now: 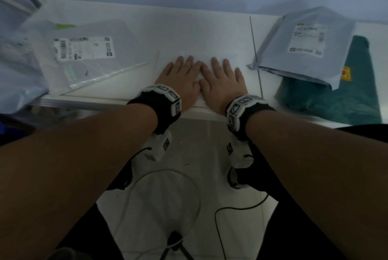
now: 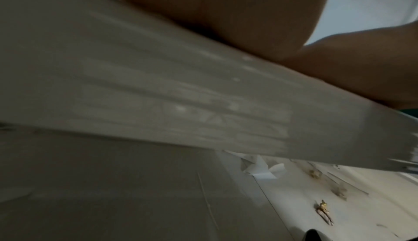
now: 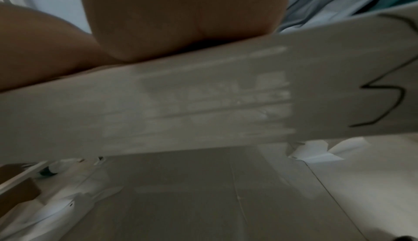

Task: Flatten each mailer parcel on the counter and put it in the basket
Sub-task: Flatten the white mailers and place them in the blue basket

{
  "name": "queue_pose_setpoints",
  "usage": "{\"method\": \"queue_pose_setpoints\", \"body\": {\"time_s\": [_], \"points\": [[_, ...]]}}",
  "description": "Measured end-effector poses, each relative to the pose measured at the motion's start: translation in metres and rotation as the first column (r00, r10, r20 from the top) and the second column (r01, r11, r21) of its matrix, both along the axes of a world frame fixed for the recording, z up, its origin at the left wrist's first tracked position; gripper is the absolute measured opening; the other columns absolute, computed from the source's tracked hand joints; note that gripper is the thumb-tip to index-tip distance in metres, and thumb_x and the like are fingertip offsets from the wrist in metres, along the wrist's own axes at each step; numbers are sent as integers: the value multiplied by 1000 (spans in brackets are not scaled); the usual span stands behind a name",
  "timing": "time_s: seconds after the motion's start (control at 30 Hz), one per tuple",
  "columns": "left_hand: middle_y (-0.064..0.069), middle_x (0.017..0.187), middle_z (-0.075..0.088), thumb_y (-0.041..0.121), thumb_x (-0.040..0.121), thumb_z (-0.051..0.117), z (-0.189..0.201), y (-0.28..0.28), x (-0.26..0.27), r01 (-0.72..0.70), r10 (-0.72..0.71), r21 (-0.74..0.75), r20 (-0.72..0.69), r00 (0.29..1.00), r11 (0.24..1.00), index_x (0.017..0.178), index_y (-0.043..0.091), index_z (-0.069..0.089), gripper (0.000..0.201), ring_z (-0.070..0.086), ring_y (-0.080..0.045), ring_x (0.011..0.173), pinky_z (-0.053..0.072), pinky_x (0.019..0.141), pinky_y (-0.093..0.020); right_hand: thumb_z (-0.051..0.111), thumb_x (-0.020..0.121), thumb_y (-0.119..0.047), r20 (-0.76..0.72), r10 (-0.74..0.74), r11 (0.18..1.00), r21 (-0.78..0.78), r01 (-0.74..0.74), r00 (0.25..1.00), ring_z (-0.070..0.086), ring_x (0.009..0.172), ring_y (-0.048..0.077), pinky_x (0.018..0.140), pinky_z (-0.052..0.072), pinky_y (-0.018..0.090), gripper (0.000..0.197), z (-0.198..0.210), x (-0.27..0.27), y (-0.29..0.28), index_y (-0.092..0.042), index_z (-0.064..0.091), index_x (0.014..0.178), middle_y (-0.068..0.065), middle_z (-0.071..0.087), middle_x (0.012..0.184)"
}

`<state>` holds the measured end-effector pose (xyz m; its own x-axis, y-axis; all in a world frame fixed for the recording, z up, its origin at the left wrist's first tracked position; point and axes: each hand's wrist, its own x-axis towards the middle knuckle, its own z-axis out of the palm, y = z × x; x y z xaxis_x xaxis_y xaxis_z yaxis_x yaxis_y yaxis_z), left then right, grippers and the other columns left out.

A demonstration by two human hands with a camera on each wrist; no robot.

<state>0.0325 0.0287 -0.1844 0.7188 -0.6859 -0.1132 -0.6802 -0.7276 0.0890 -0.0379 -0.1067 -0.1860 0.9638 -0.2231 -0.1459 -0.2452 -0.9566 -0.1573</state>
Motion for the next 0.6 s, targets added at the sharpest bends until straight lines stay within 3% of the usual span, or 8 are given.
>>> {"method": "queue_pose_setpoints", "body": {"time_s": [0.37, 0.43, 0.5, 0.6], "points": [[1, 162, -10, 43, 98, 24, 0, -6, 11, -77, 81, 49, -108, 991, 996, 154, 33, 1, 61, -7, -21, 149, -3, 119, -36, 16, 100, -48, -25, -8, 999, 34, 9, 1000, -4, 152, 25, 121, -2, 49, 58, 2, 1, -2, -36, 5, 156, -2, -2, 165], [2, 162, -6, 43, 97, 28, 3, -6, 13, -95, 99, 29, -151, 984, 995, 153, 34, 7, 61, -4, -20, 149, -2, 119, -36, 18, 99, -49, -10, -8, 999, 39, 9, 1000, 3, 151, 26, 121, 3, 50, 58, 4, 1, 0, -36, 10, 155, -1, 5, 165], [1, 163, 3, 43, 96, 33, 5, -6, 16, -106, 104, -6, -175, 979, 994, 152, 31, 18, 58, 4, -21, 149, 4, 120, -38, 27, 97, -46, 46, -11, 1000, 26, 10, 999, 21, 145, 28, 117, 17, 50, 54, 9, 2, 3, -35, 27, 150, 4, 25, 158], [-6, 152, 32, 39, 95, 37, 11, -6, 14, -66, 60, -64, -89, 994, 996, 135, 22, 41, 44, 30, -26, 138, 25, 114, -40, 35, 96, -39, 127, -2, 999, -39, 7, 992, 41, 124, 32, 102, 31, 48, 39, 17, 9, 4, -28, 47, 132, 8, 45, 135]]}}
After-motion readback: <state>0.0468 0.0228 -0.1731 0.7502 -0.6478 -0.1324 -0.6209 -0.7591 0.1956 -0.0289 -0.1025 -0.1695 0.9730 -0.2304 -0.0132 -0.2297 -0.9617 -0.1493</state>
